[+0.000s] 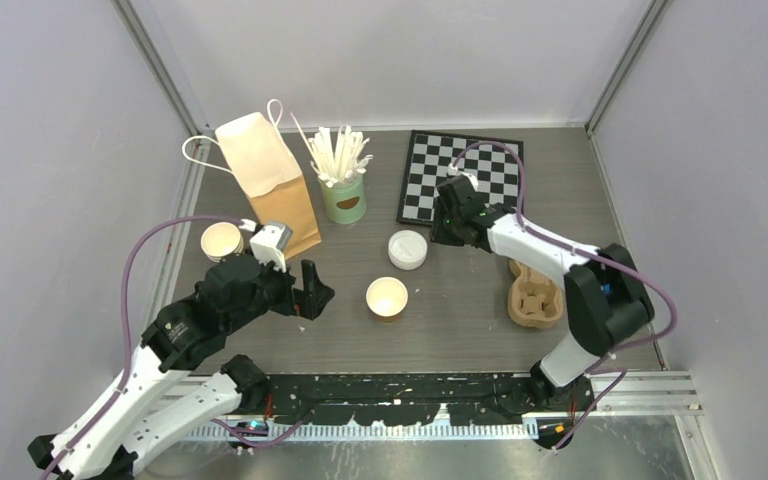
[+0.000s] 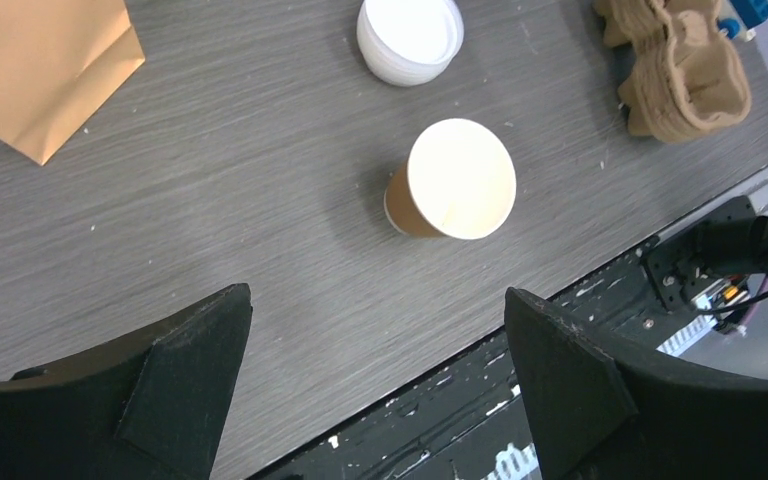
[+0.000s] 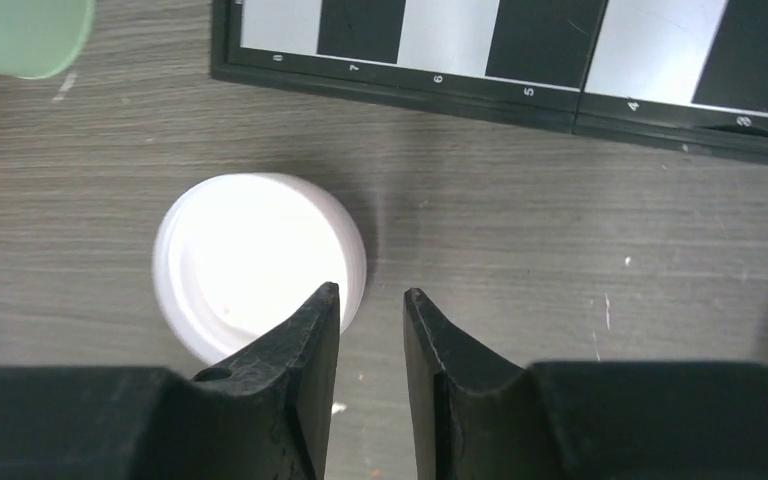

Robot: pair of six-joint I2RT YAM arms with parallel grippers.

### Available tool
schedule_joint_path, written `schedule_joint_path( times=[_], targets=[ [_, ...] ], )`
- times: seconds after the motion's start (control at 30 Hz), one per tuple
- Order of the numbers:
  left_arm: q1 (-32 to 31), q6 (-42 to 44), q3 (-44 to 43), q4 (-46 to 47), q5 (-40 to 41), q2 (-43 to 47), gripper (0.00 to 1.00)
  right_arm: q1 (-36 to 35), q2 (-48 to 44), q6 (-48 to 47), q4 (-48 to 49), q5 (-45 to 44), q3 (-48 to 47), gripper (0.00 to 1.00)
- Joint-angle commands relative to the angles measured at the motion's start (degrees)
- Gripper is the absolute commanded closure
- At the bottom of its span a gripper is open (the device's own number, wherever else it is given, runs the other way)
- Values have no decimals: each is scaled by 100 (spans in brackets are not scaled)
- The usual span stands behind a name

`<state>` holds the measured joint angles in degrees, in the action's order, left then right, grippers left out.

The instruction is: Pack the takeout coffee

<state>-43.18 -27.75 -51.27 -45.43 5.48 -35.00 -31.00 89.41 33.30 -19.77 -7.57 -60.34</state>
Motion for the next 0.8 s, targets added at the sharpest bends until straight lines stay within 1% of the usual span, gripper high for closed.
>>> schedule_joint_path(
  times=[0.0,0.17,0.5,0.77],
  targets=[
    [-20,186,181,-52,44,243,0,-26,531,-551,243,-107,-546,66],
    [-23,191,191,-88,172,371,1,-28,1054,-828,-9,150,-1003,68],
    [-19,191,221,-102,351,547,2,-23,1305,-986,-103,437,-1219,69],
    [-24,183,222,-119,405,471,2,-28,1568,-1172,-294,415,-1338,74]
  ],
)
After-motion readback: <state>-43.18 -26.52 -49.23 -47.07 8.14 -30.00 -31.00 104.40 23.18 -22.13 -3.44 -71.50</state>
